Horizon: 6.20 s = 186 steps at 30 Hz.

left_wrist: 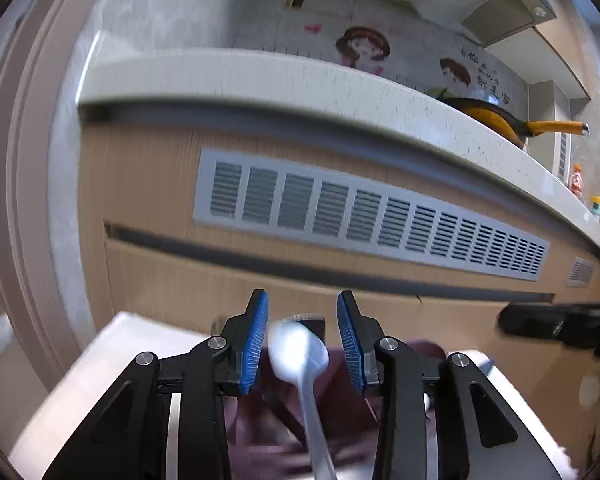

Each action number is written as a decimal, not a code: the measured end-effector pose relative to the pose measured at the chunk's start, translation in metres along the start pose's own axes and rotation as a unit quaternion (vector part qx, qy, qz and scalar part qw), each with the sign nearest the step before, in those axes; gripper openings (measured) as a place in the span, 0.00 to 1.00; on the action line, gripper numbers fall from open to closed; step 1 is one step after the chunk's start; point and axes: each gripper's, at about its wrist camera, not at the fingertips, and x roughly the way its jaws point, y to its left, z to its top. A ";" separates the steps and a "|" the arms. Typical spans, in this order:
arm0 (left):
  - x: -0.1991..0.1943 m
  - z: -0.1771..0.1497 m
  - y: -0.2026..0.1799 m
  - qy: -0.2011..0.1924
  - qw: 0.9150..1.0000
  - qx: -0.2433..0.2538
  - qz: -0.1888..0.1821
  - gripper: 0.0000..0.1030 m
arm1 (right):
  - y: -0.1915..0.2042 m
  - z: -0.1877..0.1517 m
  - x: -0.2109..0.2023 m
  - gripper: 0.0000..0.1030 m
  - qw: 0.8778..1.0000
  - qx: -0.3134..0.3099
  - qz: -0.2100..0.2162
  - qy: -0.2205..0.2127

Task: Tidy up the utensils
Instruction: 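Lift both spoons over the purple caddy and open both tools to drop them, then grasp a wooden chopstick with the right tool while the left grasps another chopstick, then raise both chopsticks upright and carry them over the purple caddy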

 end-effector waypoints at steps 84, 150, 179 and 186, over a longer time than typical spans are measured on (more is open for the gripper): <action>-0.083 -0.067 -0.080 0.274 0.956 0.043 -0.099 0.07 | -0.089 -0.180 -0.048 0.07 0.972 0.081 -0.147 0.164; 0.000 -0.107 -0.046 0.441 0.895 0.024 0.058 0.13 | -0.004 -0.117 -0.111 0.05 0.996 0.005 -0.083 -0.045; -0.124 0.144 -0.055 -0.047 0.997 0.030 -0.046 0.05 | 0.031 0.044 -0.162 0.05 0.976 -0.039 -0.067 -0.205; -0.067 0.142 -0.023 -0.064 0.997 -0.007 -0.029 0.05 | 0.036 0.080 -0.085 0.05 0.980 -0.054 -0.064 -0.183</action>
